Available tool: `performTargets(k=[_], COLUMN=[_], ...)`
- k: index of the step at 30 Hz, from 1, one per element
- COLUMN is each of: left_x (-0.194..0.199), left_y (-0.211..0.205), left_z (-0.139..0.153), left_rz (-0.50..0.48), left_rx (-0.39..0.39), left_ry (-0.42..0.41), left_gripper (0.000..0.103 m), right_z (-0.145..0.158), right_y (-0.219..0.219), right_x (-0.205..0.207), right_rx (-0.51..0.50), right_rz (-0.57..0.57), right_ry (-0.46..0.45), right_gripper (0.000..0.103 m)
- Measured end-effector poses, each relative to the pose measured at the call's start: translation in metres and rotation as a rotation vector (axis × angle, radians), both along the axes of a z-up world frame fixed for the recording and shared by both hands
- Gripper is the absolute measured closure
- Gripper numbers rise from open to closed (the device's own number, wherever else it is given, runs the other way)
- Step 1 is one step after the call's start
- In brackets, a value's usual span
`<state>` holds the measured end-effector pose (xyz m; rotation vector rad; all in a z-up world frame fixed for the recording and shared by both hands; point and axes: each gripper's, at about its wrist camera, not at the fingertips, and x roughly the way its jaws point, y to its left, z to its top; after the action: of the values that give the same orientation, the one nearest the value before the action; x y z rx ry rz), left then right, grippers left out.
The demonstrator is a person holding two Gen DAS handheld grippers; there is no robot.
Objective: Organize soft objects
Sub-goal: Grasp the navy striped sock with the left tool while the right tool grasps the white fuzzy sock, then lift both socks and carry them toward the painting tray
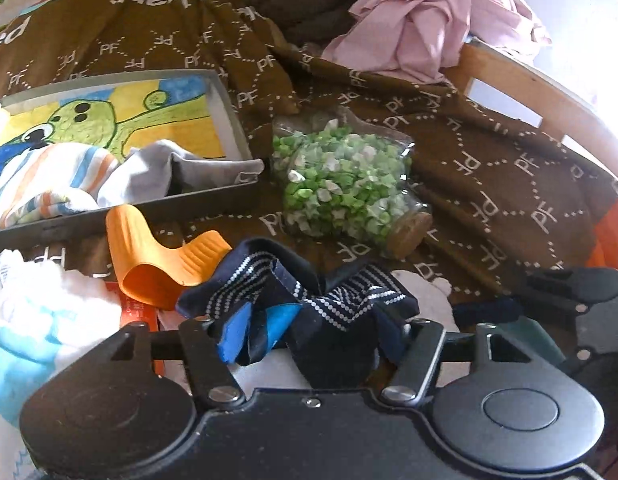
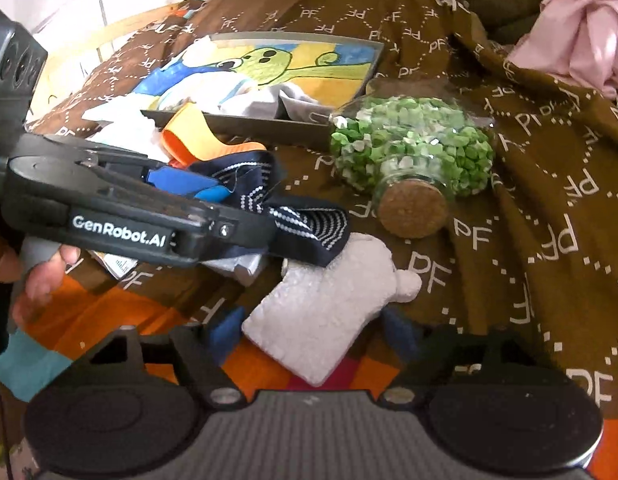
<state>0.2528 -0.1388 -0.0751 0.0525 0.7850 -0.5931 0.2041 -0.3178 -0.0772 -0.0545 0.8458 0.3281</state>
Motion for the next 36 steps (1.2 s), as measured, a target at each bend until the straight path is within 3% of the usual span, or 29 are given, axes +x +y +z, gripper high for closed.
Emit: performTargets(k=[13,17,36], left_x=[-0.008,-0.017,-0.054], left_y=[0.010,0.009,-0.009], left_z=[0.004,0.005,0.024], left_rz=[0.069,0.079,0.177], left_rx=[0.018,0.034,0.152], left_ry=[-0.011,-0.010,-0.084], left_gripper=[0.099,0.101,0.102], right_z=[-0.001,-0.002,0.011], right_y=[0.000,-0.002,-0.014], right_x=[-0.001,-0.002,-0.017], right_rx=[0.010,0.025,0.064], right_rz=[-0.008,-0.008,-0.040], right_ry=[0.005,0.017,-0.057], right_gripper=[0.027,0.034,0.034])
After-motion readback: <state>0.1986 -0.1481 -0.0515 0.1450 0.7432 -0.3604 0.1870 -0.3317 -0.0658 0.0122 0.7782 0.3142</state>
